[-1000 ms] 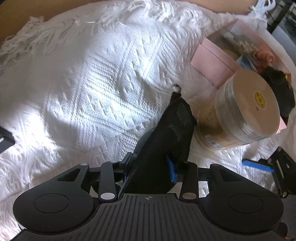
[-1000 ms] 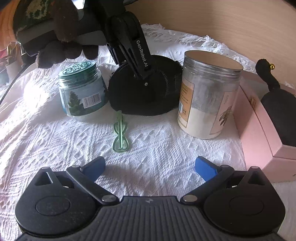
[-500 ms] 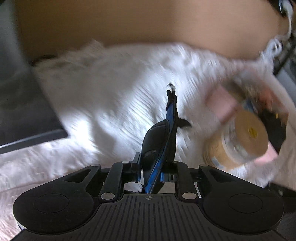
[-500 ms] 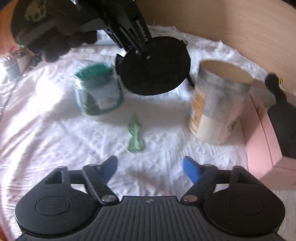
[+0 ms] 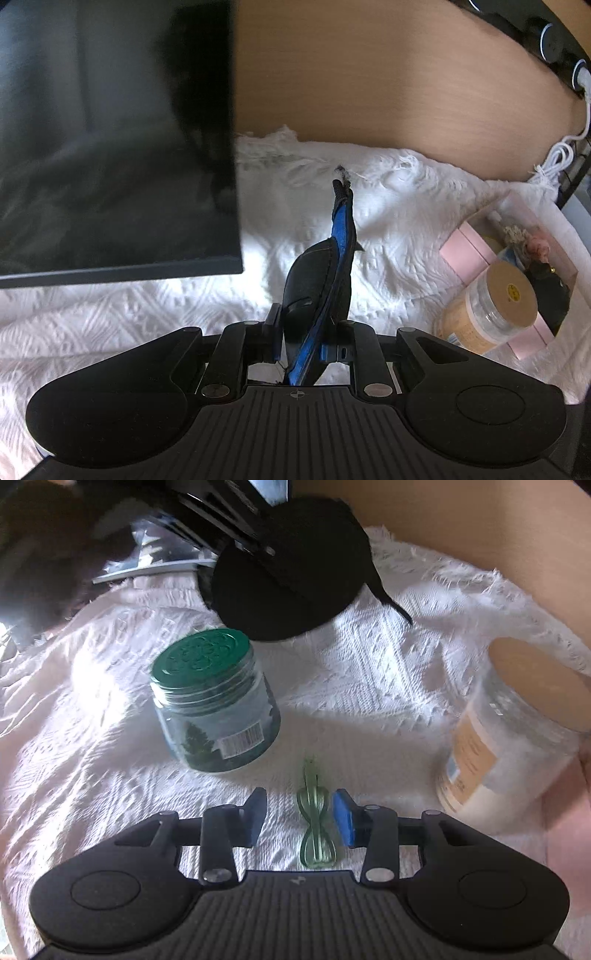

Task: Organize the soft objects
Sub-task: 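Hold the black pouch in the left tool while the right tool grasps the green hair clip, then carry pouch and green clip into the pink box and open both tools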

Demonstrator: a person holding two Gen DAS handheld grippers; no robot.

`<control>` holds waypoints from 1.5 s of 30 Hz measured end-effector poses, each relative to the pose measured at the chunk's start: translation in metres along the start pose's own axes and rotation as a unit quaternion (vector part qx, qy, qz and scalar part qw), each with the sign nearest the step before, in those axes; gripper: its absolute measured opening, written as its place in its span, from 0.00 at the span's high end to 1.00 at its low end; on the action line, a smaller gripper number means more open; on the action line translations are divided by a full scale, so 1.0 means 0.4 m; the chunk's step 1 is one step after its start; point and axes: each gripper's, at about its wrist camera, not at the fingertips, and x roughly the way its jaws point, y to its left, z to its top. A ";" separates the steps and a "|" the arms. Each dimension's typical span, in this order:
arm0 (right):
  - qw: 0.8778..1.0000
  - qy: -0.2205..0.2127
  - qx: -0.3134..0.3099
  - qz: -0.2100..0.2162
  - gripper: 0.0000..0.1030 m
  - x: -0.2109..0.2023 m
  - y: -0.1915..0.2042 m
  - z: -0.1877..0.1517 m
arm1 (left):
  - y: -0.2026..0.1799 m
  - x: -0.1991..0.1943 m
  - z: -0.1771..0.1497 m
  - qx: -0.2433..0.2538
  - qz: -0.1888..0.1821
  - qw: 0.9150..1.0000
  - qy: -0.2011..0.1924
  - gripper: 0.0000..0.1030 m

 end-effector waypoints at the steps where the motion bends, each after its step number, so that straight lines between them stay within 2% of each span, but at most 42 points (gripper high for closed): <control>1: 1.000 -0.001 0.000 -0.002 0.71 0.003 0.000 0.004 | 0.006 -0.009 -0.005 -0.003 0.002 1.000 -0.002 0.80; 2: 1.000 0.002 -0.002 -0.005 0.81 0.004 0.001 0.007 | 0.009 -0.015 -0.009 -0.006 0.003 1.000 -0.004 0.80; 6: 1.000 0.016 -0.010 -0.010 0.82 -0.011 0.001 0.006 | 0.027 -0.047 -0.026 -0.021 0.012 1.000 -0.011 0.80; 10: 1.000 0.005 -0.010 -0.007 0.82 -0.077 -0.002 0.025 | 0.024 -0.106 -0.037 -0.035 0.014 0.999 -0.027 0.80; 17: 0.996 -0.082 -0.040 0.001 0.82 -0.313 -0.012 0.108 | -0.055 -0.245 -0.022 -0.033 0.010 0.997 -0.074 0.80; 23: 0.987 -0.148 -0.055 -0.021 0.82 -0.501 -0.068 0.137 | -0.182 -0.306 0.012 -0.023 -0.030 0.994 -0.101 0.80; 29: 0.978 -0.187 -0.048 -0.074 0.82 -0.629 -0.194 0.130 | -0.353 -0.265 0.056 -0.015 -0.088 0.992 -0.091 0.80; 34: 0.974 -0.194 -0.011 -0.115 0.82 -0.687 -0.334 0.100 | -0.496 -0.176 0.072 -0.017 -0.131 0.989 -0.072 0.80; 39: 0.971 -0.193 0.034 -0.137 0.82 -0.693 -0.467 0.074 | -0.594 -0.077 0.071 -0.057 -0.168 0.983 -0.051 0.80; 45: 0.966 -0.196 0.080 -0.148 0.82 -0.650 -0.569 0.056 | -0.652 0.021 0.069 -0.099 -0.201 0.974 -0.025 0.80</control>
